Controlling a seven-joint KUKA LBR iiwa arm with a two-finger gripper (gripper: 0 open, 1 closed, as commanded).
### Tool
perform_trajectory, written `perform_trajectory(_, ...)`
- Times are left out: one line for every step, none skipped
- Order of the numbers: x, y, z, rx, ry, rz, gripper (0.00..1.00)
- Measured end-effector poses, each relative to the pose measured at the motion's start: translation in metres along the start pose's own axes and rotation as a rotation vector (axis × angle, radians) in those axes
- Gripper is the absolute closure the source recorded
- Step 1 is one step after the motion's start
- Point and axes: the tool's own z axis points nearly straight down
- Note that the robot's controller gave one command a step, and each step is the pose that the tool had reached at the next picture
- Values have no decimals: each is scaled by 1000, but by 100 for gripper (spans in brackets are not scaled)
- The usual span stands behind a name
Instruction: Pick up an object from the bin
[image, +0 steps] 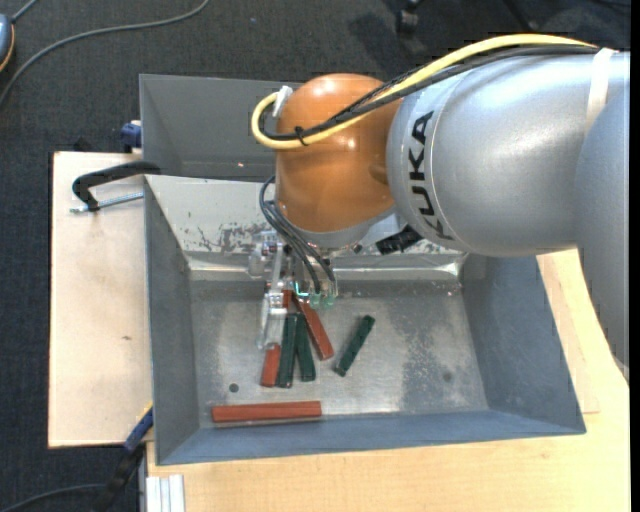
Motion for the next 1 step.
perform_trajectory(4, -62, 147, 1, -4, -524, 0)
